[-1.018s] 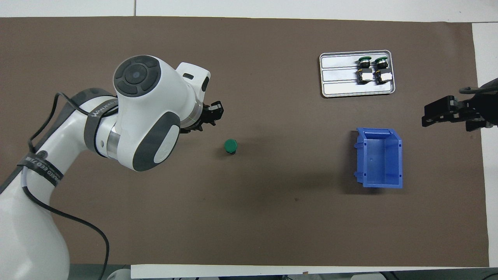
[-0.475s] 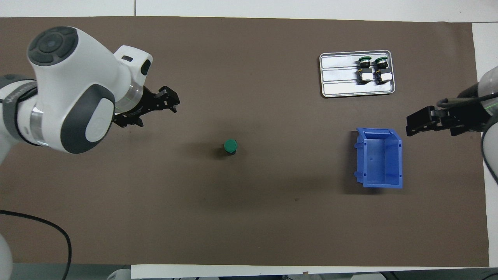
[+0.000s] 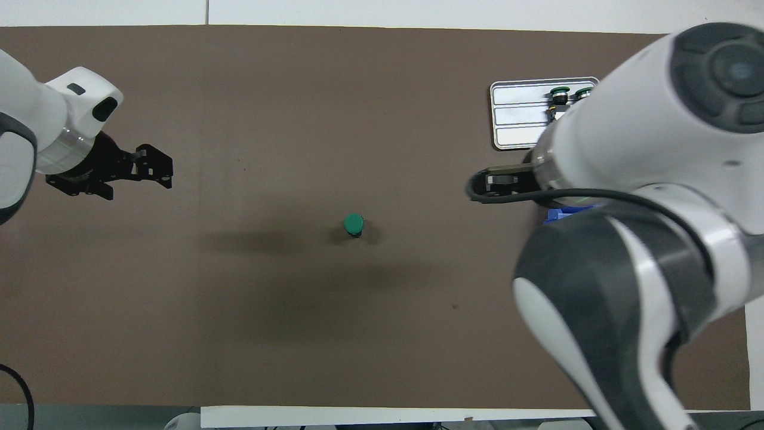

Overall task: Place and press button with both arms
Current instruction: 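Reach the right gripper to the green button while the left gripper retracts, then grasp the green button with the right gripper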

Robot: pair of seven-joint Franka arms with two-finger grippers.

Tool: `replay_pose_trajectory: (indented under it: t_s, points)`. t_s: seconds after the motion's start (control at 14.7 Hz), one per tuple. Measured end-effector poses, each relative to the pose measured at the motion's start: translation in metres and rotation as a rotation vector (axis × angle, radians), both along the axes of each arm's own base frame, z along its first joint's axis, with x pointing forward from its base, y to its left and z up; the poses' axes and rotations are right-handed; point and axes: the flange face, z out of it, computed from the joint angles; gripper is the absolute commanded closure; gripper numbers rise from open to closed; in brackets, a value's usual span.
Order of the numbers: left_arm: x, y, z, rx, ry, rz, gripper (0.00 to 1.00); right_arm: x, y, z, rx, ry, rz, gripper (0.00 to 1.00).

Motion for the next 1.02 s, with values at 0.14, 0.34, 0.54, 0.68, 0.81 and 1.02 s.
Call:
replay_pose_trajectory:
  t_s: [0.14, 0.34, 0.54, 0.68, 0.81, 1.02]
  points:
    - [-0.007, 0.028, 0.015, -0.006, 0.008, -0.020, 0.00, -0.003, 0.054, -0.015, -0.002, 0.003, -0.035, 0.02]
    - [-0.018, 0.058, 0.042, -0.009, -0.011, -0.004, 0.00, 0.002, 0.121, -0.049, 0.024, -0.028, -0.114, 0.02]
    - [-0.025, 0.067, 0.068, -0.008, -0.030, 0.008, 0.00, -0.001, 0.177, -0.098, 0.049, -0.046, -0.178, 0.02]
    - [-0.027, 0.067, 0.085, -0.009, -0.041, 0.008, 0.00, -0.012, 0.208, -0.131, 0.044, -0.037, -0.190, 0.02]
    - [-0.029, 0.067, 0.096, -0.009, -0.037, 0.006, 0.00, -0.026, 0.232, -0.158, 0.032, -0.030, -0.172, 0.02]
    - [-0.030, 0.067, 0.103, -0.012, -0.032, -0.014, 0.00, -0.028, 0.229, -0.185, -0.008, -0.024, -0.161, 0.02]
